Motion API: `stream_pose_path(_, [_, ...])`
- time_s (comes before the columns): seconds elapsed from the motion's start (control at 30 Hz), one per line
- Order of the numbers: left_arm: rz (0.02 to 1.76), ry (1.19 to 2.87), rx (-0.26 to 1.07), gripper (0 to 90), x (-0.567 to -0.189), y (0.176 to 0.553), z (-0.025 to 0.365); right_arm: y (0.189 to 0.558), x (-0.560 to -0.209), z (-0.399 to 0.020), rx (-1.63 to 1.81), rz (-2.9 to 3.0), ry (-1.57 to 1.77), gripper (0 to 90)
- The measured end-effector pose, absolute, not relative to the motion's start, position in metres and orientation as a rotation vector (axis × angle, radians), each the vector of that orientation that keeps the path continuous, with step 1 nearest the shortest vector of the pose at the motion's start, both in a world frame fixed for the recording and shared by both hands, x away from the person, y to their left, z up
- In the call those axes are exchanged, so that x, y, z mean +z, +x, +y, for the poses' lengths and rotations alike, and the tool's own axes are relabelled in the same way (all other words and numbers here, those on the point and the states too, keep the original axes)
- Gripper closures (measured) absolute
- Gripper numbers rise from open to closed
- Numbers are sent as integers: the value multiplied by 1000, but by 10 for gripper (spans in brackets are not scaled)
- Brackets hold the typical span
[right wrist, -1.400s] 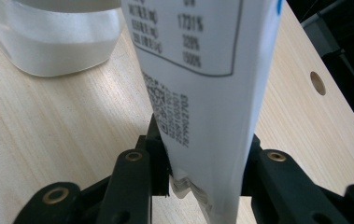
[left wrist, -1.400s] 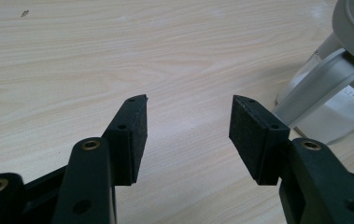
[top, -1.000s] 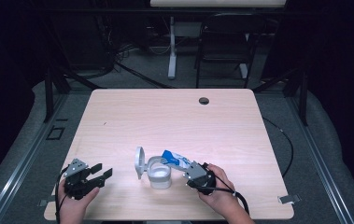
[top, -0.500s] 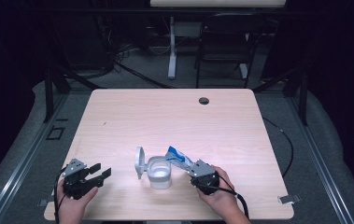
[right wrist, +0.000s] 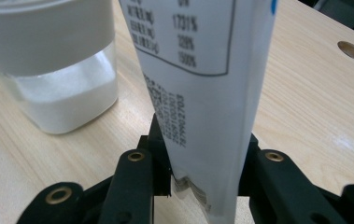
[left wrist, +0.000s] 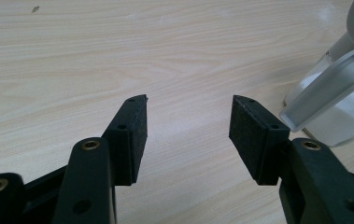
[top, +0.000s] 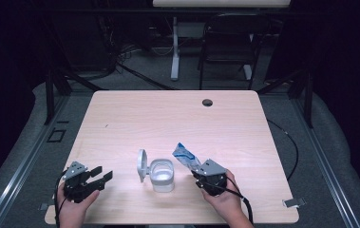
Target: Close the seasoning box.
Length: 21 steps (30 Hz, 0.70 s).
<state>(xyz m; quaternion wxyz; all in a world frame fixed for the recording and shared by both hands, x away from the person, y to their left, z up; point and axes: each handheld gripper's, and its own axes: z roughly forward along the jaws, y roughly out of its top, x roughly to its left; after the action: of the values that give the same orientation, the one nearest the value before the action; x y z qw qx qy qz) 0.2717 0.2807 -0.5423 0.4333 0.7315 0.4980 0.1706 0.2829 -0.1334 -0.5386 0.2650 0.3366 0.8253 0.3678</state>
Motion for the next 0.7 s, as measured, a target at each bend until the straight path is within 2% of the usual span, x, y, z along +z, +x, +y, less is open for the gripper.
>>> stream_pose_path(0.7, [1243, 1817, 428, 472, -541, 271, 282, 291, -544, -159, 1035, 2134, 1082, 687])
